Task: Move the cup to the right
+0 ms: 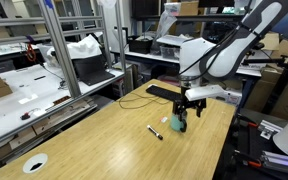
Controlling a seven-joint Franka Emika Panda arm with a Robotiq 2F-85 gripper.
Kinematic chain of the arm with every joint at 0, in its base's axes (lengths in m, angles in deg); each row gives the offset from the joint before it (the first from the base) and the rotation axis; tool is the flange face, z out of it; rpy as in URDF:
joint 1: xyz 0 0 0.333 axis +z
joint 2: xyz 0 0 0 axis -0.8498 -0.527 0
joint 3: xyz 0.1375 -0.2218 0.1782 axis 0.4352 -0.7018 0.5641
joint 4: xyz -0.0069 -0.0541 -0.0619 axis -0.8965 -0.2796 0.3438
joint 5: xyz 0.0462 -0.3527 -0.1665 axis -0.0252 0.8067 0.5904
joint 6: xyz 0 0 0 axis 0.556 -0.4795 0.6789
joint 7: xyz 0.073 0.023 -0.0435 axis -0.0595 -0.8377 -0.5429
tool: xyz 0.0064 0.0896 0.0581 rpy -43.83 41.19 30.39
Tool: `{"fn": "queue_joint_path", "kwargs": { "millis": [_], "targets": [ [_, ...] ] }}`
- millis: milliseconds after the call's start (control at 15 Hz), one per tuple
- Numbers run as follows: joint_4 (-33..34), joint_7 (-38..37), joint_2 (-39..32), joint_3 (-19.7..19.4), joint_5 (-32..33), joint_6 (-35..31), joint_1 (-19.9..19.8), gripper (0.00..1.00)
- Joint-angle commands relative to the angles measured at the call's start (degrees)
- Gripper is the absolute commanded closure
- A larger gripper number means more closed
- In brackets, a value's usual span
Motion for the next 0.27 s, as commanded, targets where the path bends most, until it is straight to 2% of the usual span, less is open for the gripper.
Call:
{"fn": "queue_joint_path", "kwargs": {
  "millis": [0,200],
  "targets": [
    [0.4,-3.6,5.7,1.1,3.0,6.9,-0.7,0.00],
    [1.4,-4.2,8.0,2.2,3.8,9.5,-1.2,0.00]
  ]
}}
